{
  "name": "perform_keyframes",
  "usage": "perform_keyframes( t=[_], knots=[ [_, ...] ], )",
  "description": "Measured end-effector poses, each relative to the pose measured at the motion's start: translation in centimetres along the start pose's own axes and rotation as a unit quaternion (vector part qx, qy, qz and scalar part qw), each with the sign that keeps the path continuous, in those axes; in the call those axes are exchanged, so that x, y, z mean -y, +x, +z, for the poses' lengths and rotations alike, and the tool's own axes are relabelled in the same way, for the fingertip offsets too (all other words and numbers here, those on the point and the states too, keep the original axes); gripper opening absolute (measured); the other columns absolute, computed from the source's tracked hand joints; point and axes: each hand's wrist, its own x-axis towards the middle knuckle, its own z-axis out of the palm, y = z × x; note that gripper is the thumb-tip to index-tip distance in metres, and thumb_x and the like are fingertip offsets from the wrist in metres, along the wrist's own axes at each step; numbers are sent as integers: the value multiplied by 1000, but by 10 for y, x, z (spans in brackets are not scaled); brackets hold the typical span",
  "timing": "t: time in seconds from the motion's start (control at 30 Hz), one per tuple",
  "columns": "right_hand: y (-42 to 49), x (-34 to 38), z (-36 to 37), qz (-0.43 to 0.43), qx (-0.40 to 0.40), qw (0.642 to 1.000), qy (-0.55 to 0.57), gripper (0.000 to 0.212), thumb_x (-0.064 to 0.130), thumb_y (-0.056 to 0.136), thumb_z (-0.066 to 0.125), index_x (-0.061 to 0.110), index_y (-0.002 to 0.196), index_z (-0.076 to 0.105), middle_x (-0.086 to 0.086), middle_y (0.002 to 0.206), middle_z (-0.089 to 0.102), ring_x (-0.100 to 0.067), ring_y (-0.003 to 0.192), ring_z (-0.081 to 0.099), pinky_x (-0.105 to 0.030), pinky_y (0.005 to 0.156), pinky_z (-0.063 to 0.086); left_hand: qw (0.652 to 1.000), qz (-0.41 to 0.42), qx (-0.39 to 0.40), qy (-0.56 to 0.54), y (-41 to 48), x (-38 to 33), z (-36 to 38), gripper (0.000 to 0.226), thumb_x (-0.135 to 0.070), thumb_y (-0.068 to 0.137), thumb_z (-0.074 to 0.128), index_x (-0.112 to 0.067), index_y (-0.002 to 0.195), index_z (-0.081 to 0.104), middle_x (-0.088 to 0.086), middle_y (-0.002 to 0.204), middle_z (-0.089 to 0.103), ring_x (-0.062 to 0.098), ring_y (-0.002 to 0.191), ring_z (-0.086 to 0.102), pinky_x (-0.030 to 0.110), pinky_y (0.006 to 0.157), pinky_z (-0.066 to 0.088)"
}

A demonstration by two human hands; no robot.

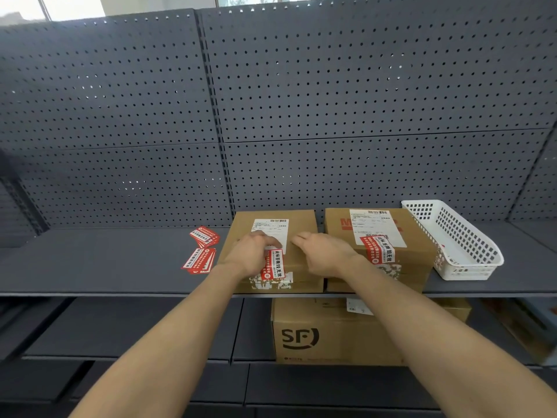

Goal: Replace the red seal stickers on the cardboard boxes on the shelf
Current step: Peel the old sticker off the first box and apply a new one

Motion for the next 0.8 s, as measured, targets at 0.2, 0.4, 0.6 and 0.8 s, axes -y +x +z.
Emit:
perform_keyframes(
  t=[0.2, 0.4, 0.6, 0.8],
  knots=[
    [7, 23, 2, 5, -90, 996, 14, 53, -2, 92, 59, 12, 143, 57, -7, 138, 60, -27, 125, 59, -39, 99, 57, 1000, 6, -3, -12, 3, -5, -4, 59, 5, 93, 56, -37, 132, 71, 4, 139, 62, 25, 122, 63, 41, 96, 59],
    [0, 25, 27, 142, -170, 974, -54, 60, 5, 89, 64, 8, 147, 49, -19, 158, 44, -37, 158, 29, -65, 130, 10, 1000, 1, -5, -30, 4, -5, -5, 51, 1, 97, 56, -37, 126, 73, 4, 136, 61, 26, 121, 62, 43, 97, 59],
    [-6, 22, 26, 107, -175, 977, 49, 55, -7, 93, 60, 9, 145, 46, -15, 149, 52, -32, 141, 51, -41, 115, 49, 999, -11, -4, -46, 5, -6, -4, 45, -4, 98, 58, -38, 124, 74, 1, 133, 61, 24, 119, 62, 44, 97, 59],
    [-3, 28, 34, 117, -158, 970, 143, 49, -1, 97, 55, 11, 145, 54, -8, 143, 59, -26, 133, 55, -39, 108, 54, 998, -17, -25, -46, 8, -6, 0, 20, -28, 106, 62, -37, 120, 74, 2, 129, 63, 24, 112, 65, 44, 95, 59]
  ],
)
